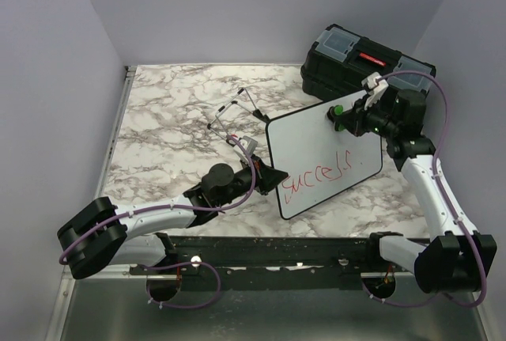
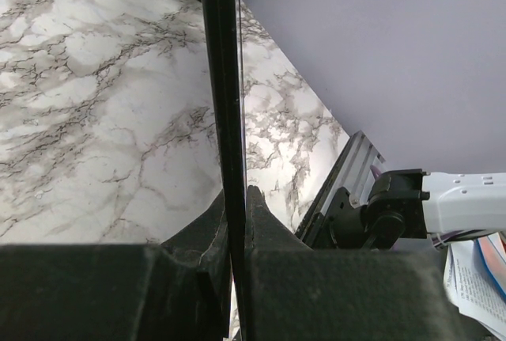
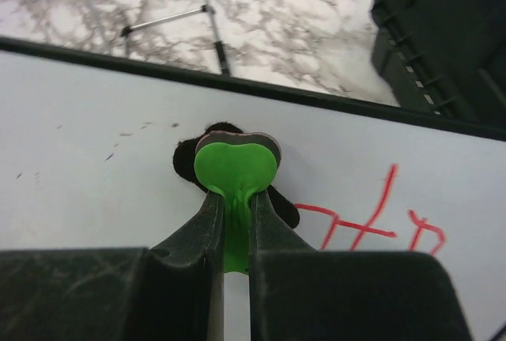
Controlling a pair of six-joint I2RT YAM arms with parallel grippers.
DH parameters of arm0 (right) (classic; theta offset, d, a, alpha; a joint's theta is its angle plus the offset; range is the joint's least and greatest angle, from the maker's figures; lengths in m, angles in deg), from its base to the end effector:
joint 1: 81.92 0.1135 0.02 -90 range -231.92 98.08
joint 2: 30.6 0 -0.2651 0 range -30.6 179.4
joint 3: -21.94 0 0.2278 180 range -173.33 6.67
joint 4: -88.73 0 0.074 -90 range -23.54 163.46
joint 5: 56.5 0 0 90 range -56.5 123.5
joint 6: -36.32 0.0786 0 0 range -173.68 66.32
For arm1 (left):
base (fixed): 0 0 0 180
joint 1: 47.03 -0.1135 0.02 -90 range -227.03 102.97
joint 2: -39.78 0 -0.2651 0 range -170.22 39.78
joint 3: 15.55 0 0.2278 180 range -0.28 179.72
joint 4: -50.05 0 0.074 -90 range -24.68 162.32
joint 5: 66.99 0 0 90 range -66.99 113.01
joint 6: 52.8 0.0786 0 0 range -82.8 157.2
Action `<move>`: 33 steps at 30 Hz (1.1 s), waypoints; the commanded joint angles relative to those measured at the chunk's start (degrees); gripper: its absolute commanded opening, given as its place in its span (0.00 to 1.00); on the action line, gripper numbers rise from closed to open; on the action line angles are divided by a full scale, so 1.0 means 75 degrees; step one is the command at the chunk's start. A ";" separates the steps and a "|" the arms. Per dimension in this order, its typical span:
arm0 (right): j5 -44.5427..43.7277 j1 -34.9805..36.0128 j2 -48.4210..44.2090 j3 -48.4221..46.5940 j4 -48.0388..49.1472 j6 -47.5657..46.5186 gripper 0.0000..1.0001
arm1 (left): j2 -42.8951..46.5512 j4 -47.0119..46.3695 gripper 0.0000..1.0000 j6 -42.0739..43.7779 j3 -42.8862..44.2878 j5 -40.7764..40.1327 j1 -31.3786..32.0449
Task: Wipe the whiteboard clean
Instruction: Erase the whiteboard at the center of the board.
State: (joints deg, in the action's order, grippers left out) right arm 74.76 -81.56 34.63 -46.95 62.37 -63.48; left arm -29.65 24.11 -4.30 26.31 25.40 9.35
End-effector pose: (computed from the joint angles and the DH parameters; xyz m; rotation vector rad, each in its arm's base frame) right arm 0.2587 0.0535 0.3174 -0.6260 1.8028 0.5931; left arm 0.1530 -0.2360 0.2519 0.2656 1.7559 -1.3256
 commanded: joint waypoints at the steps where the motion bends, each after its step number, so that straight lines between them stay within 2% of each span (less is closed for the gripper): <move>1: -0.1846 -0.0001 0.0044 -0.0264 0.0499 0.0519 0.01 | 0.0245 -0.0797 0.00 0.0154 0.0031 0.0256 0.0053; 4: -0.1757 0.0000 -0.0007 -0.0070 0.0114 0.0058 0.01 | 0.0246 -0.0827 0.00 0.0154 0.0001 0.0267 0.0053; 9: 0.0138 0.0002 0.0040 0.0077 -0.1404 -0.1454 0.00 | 0.0275 -0.0845 0.00 0.0166 -0.0011 0.0279 0.0053; 12: 0.1659 -0.0001 0.0186 0.0072 -0.2273 -0.2334 0.01 | 0.0246 -0.0857 0.00 0.0177 0.0016 0.0288 0.0053; 15: 0.2324 -0.0001 0.0194 0.0009 -0.2502 -0.2503 0.01 | 0.0223 -0.0879 0.00 0.0166 0.0030 0.0302 0.0053; 18: 0.1413 0.0000 0.0021 0.0064 -0.1046 -0.1132 0.01 | 0.0228 -0.0880 0.00 0.0154 0.0038 0.0291 0.0053; 21: -0.0693 -0.0001 -0.0130 0.0189 0.0491 0.0511 0.01 | 0.0240 -0.0880 0.00 0.0142 0.0009 0.0290 0.0053; 23: -0.1852 0.0001 -0.0094 0.0138 0.0940 0.0941 0.01 | 0.0260 -0.0880 0.00 0.0132 -0.0002 0.0290 0.0053; 25: -0.2339 0.0005 0.0040 0.0023 0.0990 0.0968 0.01 | 0.0269 -0.0887 0.00 0.0131 -0.0020 0.0290 0.0053; 28: -0.2264 -0.0001 0.0225 0.0012 0.0489 0.0402 0.01 | 0.0277 -0.0937 0.00 0.0135 -0.0038 0.0311 0.0053; 33: -0.0179 -0.0001 -0.0028 0.0393 -0.1145 -0.1942 0.01 | 0.0277 -0.0962 0.00 0.0142 -0.0033 0.0360 0.0053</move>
State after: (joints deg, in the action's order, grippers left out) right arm 64.22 -81.51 35.81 -46.34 63.42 -64.93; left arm -29.65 23.23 -4.82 25.72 25.47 9.33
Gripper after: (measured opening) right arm 0.111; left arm 0.045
